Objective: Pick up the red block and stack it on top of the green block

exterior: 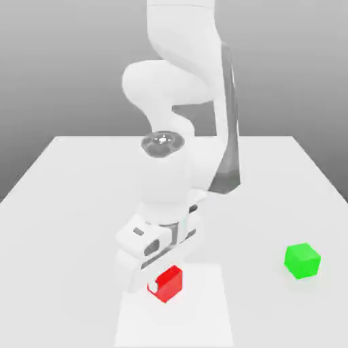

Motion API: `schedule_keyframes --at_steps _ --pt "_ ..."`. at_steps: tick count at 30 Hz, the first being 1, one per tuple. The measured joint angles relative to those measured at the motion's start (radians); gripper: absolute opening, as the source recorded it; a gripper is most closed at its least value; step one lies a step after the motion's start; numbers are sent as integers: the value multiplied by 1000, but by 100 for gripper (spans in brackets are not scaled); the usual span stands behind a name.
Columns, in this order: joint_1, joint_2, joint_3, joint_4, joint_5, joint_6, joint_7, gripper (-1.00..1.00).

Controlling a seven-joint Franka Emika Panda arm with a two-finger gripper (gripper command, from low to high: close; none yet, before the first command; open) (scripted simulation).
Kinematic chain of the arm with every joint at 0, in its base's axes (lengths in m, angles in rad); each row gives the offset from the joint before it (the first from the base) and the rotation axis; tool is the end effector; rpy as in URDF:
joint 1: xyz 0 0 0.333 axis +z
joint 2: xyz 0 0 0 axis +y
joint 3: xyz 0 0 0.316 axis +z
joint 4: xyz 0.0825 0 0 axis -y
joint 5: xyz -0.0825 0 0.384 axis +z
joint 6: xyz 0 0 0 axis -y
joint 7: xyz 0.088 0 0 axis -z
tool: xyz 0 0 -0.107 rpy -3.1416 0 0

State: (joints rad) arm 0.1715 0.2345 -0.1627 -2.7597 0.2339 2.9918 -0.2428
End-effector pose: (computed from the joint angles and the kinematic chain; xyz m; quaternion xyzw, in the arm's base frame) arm 0.3783 -0.0185 0.1478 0.9999 0.0124 0.0023 0.0015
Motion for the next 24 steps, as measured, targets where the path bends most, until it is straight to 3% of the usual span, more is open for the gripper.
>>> schedule_keyframes --at_steps 11,24 --pt "66 -154 -116 0 -196 -125 138 -100" --pt "62 -245 -121 -41 -245 -199 179 -100"
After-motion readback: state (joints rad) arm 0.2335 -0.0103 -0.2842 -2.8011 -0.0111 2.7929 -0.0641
